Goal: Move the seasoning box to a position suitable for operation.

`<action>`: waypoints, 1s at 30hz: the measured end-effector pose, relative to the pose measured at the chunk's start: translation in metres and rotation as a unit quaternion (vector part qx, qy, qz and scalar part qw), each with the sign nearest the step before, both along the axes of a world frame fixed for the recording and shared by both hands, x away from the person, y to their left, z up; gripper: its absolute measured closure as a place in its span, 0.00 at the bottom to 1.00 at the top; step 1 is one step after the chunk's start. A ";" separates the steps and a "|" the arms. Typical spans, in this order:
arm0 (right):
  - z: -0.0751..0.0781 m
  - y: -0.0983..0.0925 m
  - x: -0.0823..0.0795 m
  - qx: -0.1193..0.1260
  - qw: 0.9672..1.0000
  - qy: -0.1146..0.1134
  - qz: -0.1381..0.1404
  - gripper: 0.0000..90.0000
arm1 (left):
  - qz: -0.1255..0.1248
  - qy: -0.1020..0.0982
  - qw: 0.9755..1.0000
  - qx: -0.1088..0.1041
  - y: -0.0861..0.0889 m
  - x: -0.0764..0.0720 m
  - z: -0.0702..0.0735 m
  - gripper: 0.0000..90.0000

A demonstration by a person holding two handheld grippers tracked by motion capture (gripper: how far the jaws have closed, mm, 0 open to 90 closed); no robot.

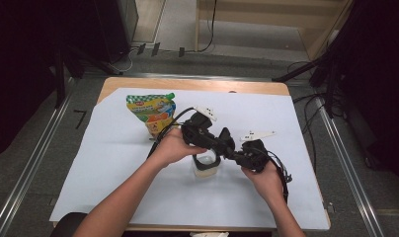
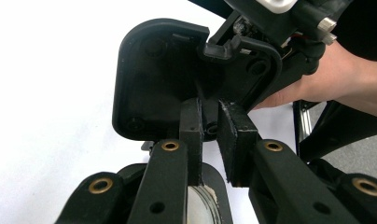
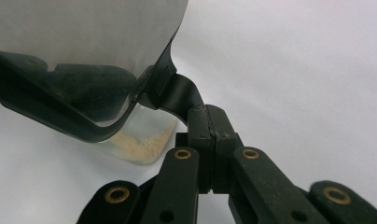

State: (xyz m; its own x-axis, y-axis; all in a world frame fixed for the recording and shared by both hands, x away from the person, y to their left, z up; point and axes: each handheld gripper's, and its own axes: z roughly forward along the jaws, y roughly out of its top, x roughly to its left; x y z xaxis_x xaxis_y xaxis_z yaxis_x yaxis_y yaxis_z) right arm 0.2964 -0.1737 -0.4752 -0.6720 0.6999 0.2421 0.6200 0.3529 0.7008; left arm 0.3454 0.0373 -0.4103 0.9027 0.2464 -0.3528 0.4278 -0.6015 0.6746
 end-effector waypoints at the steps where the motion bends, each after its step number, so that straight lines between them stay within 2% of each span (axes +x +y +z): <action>1: 0.000 -0.001 0.000 0.003 1.000 0.001 0.002 1.00 | 0.002 0.001 1.000 0.004 0.000 0.000 0.000 0.89; 4: 0.006 -0.007 -0.005 0.010 1.000 -0.009 -0.006 1.00 | 0.007 -0.002 1.000 0.006 0.006 -0.002 0.002 0.86; 9: 0.015 -0.015 -0.019 0.012 1.000 -0.009 -0.006 1.00 | 0.018 -0.007 1.000 0.005 0.022 -0.003 0.004 0.80; 11: 0.016 -0.015 -0.024 0.012 1.000 -0.009 -0.004 0.98 | 0.016 0.009 1.000 0.003 0.030 -0.002 0.003 0.78; 14: 0.016 -0.011 -0.032 0.006 1.000 -0.006 0.007 0.96 | 0.019 0.006 1.000 0.005 0.037 -0.004 0.001 0.76; 17: 0.015 -0.006 -0.039 0.004 1.000 -0.005 0.017 0.90 | 0.027 0.005 1.000 -0.004 0.046 -0.007 0.001 0.73; 19: 0.014 -0.003 -0.044 0.004 1.000 -0.005 0.019 0.83 | 0.033 -0.006 0.999 -0.007 0.054 -0.009 0.002 0.69; 21: 0.014 -0.001 -0.050 0.005 1.000 -0.008 0.027 0.81 | 0.040 -0.010 0.999 -0.005 0.059 -0.010 0.004 0.67; 24: 0.015 0.006 -0.053 0.008 0.999 -0.012 0.041 0.77 | 0.049 -0.012 0.999 -0.016 0.072 -0.011 0.007 0.63; 26: 0.016 0.011 -0.055 0.010 0.999 -0.009 0.050 0.74 | 0.057 -0.008 0.998 -0.015 0.079 -0.011 0.008 0.60; 30: 0.016 0.022 -0.059 -0.002 0.997 -0.016 0.070 0.68 | 0.076 -0.018 0.997 -0.017 0.097 -0.010 0.011 0.55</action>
State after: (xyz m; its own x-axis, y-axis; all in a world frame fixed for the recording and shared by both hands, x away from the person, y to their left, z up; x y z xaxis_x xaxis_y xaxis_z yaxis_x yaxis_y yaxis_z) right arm 0.2375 -0.1518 -0.4594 -0.7709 0.5989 0.2169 0.5419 0.4377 0.7175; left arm 0.3350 0.1343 -0.3992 0.8681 0.3703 -0.3306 0.4871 -0.5075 0.7107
